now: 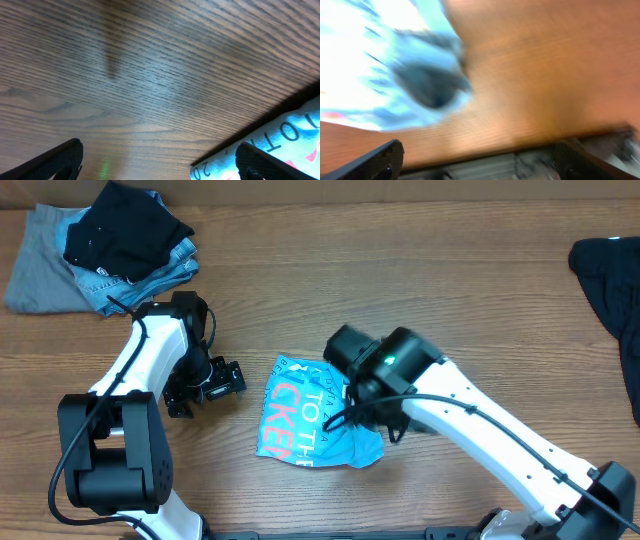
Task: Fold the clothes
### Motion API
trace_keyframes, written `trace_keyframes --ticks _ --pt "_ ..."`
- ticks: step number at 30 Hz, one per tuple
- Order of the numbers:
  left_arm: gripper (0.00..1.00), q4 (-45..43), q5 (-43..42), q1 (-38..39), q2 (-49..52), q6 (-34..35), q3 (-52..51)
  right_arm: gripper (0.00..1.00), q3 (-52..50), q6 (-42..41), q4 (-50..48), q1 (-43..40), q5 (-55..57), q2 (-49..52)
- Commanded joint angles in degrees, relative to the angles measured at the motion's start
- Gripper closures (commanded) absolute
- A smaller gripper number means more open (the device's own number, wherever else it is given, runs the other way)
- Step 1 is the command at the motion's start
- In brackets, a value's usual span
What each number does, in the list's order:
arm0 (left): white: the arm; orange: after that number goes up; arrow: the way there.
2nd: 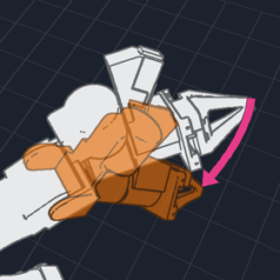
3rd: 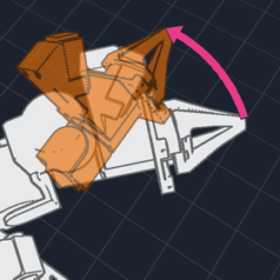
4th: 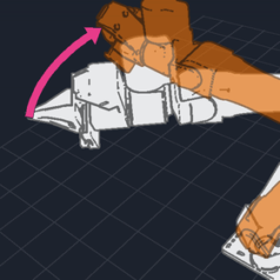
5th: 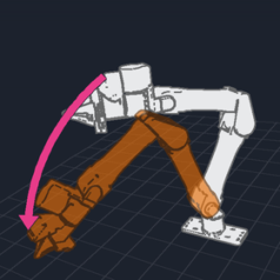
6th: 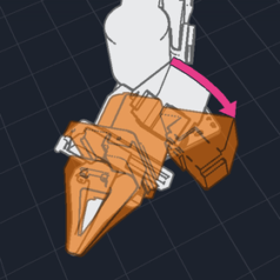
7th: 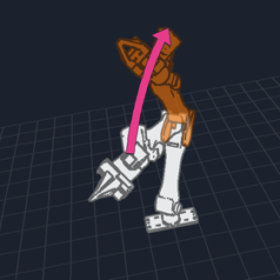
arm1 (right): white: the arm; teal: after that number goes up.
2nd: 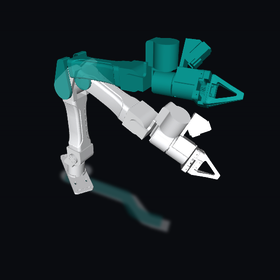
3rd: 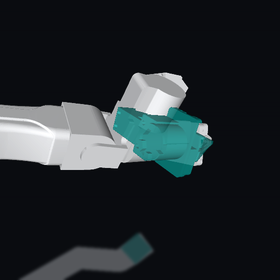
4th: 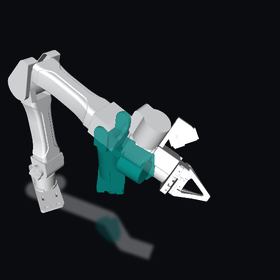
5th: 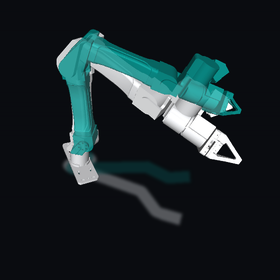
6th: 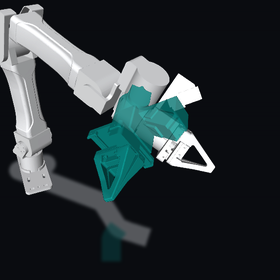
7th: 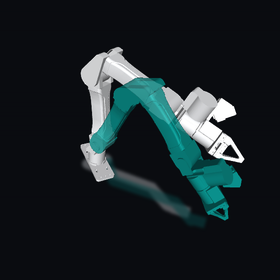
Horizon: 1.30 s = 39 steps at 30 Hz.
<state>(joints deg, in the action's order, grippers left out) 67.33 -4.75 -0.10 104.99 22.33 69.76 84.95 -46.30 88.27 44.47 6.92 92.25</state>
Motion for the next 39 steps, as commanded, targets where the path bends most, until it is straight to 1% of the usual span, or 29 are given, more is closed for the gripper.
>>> trace_keyframes --ticks 1,2,4,9,13,14,15,18,20,21,23,28,32,34,37,38,39 --pt "0.00 -0.20 -1.27 0.11 -1.51 -0.48 -0.35 0.01 -0.22 9.11 -7.69 -1.49 -6.47 0.83" --pt "0.00 -0.13 -1.27 0.13 -1.51 -0.48 -0.35 0.05 -0.26 10.82 -11.50 -1.49 -8.57 1.70" --pt "0.00 0.13 -1.27 0.13 -1.51 -0.50 -0.35 0.09 -0.26 10.80 -14.56 -1.46 -7.48 3.67" --pt "0.00 0.35 -1.27 0.13 -1.51 -1.16 -0.35 0.10 -0.26 10.80 -13.62 -1.46 -5.42 10.60" --pt "0.00 0.35 -1.29 0.13 -1.51 -1.14 -0.35 0.14 -0.37 10.29 -12.31 -1.55 -1.46 15.28" --pt "0.00 0.37 -1.29 0.13 -1.51 -1.14 -0.35 0.20 -0.37 10.29 -12.11 -1.68 -1.53 16.00" --pt "0.00 0.37 -1.29 0.13 -1.51 -1.16 -0.35 0.28 -0.37 10.29 -11.82 -1.81 -1.88 16.65" --pt "0.00 0.37 -1.31 0.13 -1.51 -1.09 -0.35 0.63 -0.61 10.25 -9.94 -2.32 -2.03 18.34" --pt "0.00 0.37 -1.36 0.11 -1.51 -1.09 -0.35 0.75 -2.08 9.57 -9.84 -2.78 -2.01 18.58" --pt "0.00 0.37 -1.36 0.13 -1.51 -1.11 -0.35 0.78 -3.10 8.96 -10.05 -2.97 -2.01 18.58" --pt "0.00 0.37 -1.36 0.11 -1.51 -1.11 -0.35 0.95 -5.64 7.56 -10.19 -3.39 -2.01 18.58" --pt "0.00 0.31 -1.31 0.11 -1.51 -1.11 -0.35 0.96 -12.41 3.15 -9.73 -3.85 -1.90 18.56" --pt "0.00 0.26 -1.31 0.11 -1.51 -1.11 -0.35 0.96 -15.65 -0.61 -8.87 -3.82 -1.73 18.56" --pt "0.00 0.11 -1.31 0.13 -1.51 -1.11 -0.35 0.96 -15.72 -3.63 -7.41 -3.85 -0.39 18.34" --pt "0.00 0.13 -1.31 0.13 -1.51 -1.11 -0.35 0.96 -14.95 -10.84 -3.56 -3.85 5.20 15.58" --pt "0.00 0.13 -1.31 0.11 -1.51 -1.11 -0.35 0.96 -14.03 -12.28 -1.92 -3.85 6.73 13.99" --pt "0.00 0.13 -1.31 0.11 -1.51 -1.11 -0.35 0.89 -13.20 -12.46 -0.94 -3.85 7.39 12.74"
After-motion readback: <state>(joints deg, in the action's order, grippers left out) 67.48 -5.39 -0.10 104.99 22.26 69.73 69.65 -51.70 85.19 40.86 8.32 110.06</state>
